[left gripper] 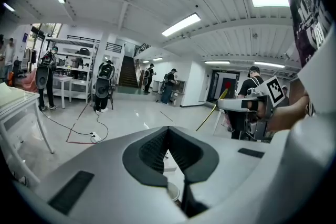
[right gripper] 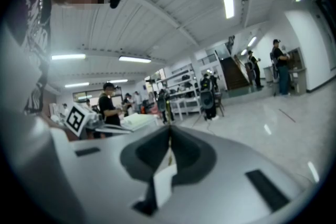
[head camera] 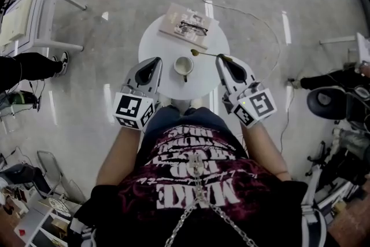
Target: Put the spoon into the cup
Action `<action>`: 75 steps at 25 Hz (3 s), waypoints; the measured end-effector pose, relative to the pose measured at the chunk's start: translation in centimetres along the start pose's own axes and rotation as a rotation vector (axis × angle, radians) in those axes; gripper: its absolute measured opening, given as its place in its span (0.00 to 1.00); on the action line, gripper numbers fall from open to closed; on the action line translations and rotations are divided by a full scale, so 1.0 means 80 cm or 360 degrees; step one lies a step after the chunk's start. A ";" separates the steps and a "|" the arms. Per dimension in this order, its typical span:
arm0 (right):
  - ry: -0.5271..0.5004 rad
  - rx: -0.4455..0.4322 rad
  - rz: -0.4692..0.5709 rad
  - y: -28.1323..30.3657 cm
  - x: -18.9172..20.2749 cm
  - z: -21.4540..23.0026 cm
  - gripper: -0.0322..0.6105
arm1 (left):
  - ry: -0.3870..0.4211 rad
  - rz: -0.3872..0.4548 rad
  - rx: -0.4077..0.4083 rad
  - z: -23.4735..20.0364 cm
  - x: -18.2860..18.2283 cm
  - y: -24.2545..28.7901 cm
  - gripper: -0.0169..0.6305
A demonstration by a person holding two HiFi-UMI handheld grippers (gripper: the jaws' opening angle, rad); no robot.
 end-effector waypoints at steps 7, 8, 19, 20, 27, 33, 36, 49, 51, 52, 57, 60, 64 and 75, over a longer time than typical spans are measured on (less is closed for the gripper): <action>0.0107 0.0138 -0.0185 0.031 0.091 0.015 0.11 | -0.0032 -0.0112 0.0094 -0.028 0.039 0.012 0.07; 0.0123 0.0145 -0.0206 0.034 0.101 0.015 0.11 | -0.0050 -0.0124 0.0107 -0.031 0.041 0.011 0.07; 0.0208 0.0207 -0.0338 0.076 0.172 0.010 0.11 | -0.0151 -0.0326 0.0205 -0.062 0.106 0.025 0.07; 0.0224 0.0225 -0.0351 0.079 0.182 0.010 0.11 | -0.0153 -0.0360 0.0219 -0.065 0.117 0.028 0.07; 0.0264 0.0299 -0.0516 0.100 0.259 0.035 0.11 | -0.0155 -0.0516 0.0195 -0.085 0.159 0.057 0.07; 0.0295 0.0288 -0.0612 0.116 0.307 0.044 0.11 | -0.0168 -0.0525 0.0254 -0.070 0.171 0.070 0.07; 0.0369 0.0286 -0.0641 0.121 0.324 0.050 0.11 | -0.0160 -0.0541 0.0275 -0.062 0.174 0.071 0.07; 0.0330 0.0153 -0.0845 0.119 0.356 0.055 0.11 | -0.0212 -0.0551 0.0192 -0.036 0.169 0.056 0.07; 0.0335 0.0132 -0.0855 0.119 0.359 0.055 0.11 | -0.0224 -0.0537 0.0168 -0.035 0.170 0.051 0.07; 0.0338 0.0126 -0.0868 0.120 0.358 0.056 0.11 | -0.0229 -0.0534 0.0155 -0.034 0.170 0.049 0.07; 0.0310 0.0119 -0.0983 0.116 0.355 0.060 0.11 | -0.0247 -0.0501 0.0116 -0.029 0.159 0.045 0.07; 0.0320 0.0114 -0.0995 0.107 0.355 0.065 0.11 | -0.0254 -0.0493 0.0102 -0.019 0.156 0.044 0.07; 0.0335 0.0085 -0.0985 0.098 0.351 0.070 0.20 | -0.0266 -0.0507 0.0089 -0.007 0.162 0.038 0.07; 0.0285 0.0127 -0.0836 0.074 0.320 0.073 0.35 | -0.0293 -0.0489 0.0041 0.002 0.164 0.022 0.07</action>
Point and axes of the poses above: the fingertips, and each gripper's own axes: y forward along the fingers, z to its right, x out of its underside, the point moved 5 cm from there along -y, backward along the fingers, and after that the axes turned 1 degree about -z, right-handed, at the moved point
